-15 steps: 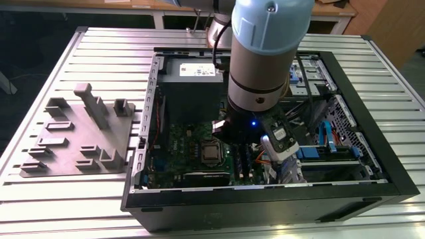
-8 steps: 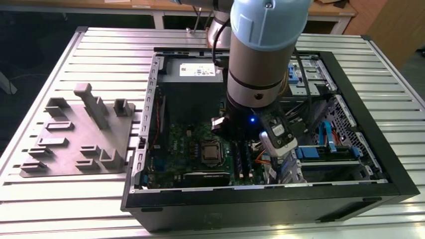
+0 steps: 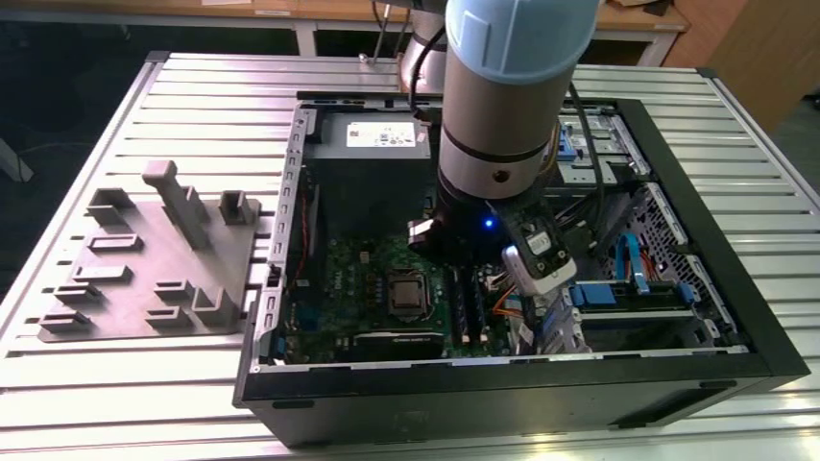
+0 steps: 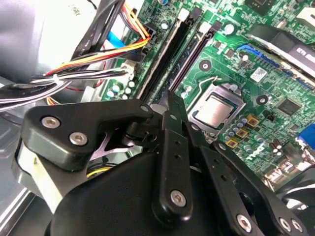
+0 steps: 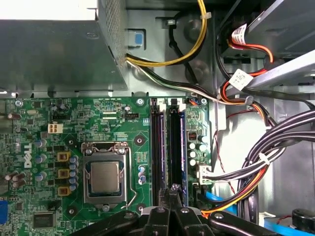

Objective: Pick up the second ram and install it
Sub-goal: 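Press down the second ram until it locks into place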

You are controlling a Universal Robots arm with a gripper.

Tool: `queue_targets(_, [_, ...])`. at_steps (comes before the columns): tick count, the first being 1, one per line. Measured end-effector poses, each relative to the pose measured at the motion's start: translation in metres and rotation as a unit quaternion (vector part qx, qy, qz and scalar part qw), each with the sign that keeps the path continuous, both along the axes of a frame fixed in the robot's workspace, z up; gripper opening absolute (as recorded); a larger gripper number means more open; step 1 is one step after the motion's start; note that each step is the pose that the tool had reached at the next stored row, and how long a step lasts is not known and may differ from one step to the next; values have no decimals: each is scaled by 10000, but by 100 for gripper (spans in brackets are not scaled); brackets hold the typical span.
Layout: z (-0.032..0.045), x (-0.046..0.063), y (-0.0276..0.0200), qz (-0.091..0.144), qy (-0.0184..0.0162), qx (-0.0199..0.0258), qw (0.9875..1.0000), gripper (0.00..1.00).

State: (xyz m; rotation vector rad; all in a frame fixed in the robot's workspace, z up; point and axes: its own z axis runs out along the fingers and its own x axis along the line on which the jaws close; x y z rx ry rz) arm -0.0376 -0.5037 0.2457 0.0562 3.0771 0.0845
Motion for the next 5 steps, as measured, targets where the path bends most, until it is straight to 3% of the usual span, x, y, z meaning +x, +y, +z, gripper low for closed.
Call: queue_targets(5, [8,0,0,0,0,-1,10000,10])
